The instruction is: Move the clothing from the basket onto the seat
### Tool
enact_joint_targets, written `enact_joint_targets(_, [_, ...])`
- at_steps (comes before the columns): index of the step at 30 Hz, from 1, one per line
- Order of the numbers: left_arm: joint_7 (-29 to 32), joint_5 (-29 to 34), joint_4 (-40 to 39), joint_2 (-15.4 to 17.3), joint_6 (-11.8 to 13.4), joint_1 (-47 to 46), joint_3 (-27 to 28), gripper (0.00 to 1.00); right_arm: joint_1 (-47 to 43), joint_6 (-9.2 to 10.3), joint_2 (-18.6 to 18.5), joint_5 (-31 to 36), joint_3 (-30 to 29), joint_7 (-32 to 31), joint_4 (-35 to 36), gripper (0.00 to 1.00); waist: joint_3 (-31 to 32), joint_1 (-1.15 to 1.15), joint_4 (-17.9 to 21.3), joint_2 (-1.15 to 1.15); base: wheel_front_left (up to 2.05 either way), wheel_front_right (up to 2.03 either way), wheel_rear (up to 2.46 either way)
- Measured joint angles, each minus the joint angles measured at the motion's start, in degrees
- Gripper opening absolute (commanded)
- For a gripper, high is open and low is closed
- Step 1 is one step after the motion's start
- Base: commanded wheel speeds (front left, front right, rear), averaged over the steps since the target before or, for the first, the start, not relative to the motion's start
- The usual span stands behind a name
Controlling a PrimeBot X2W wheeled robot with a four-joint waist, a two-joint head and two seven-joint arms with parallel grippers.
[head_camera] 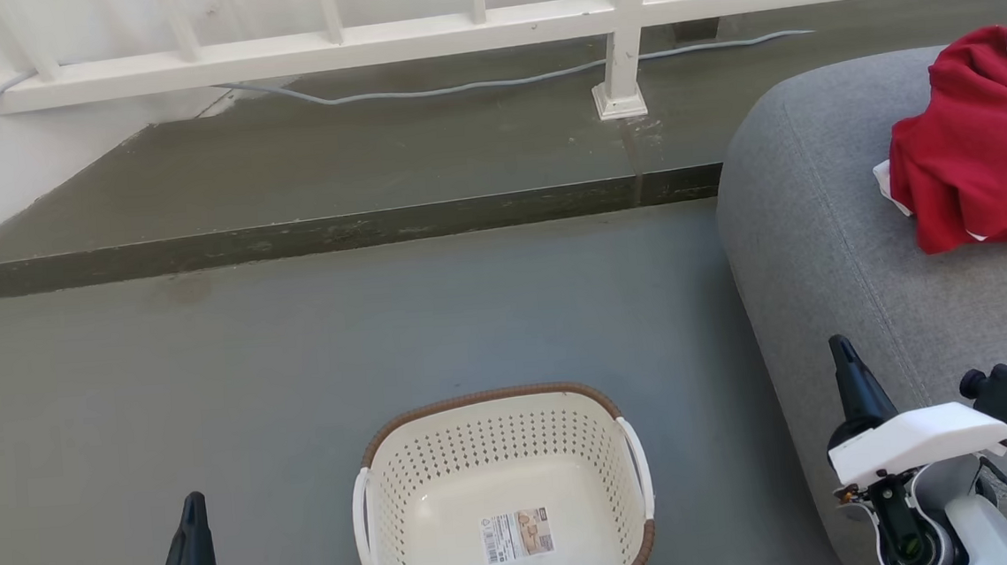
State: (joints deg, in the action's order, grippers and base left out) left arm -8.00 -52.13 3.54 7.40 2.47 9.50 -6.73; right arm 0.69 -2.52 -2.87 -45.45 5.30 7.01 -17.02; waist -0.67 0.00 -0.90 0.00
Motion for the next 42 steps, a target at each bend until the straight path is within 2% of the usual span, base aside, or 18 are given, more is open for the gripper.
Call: enact_joint_targets(42, [7.31,-28.18,7.16,-1.33,-5.57,-7.37,4.69,0.00,1.41,-2.80,0.14,-30.60,-8.04,-8.27,0.32,0.00,0.32,0.00,0.61,0.00,0.00,0.00,0.00])
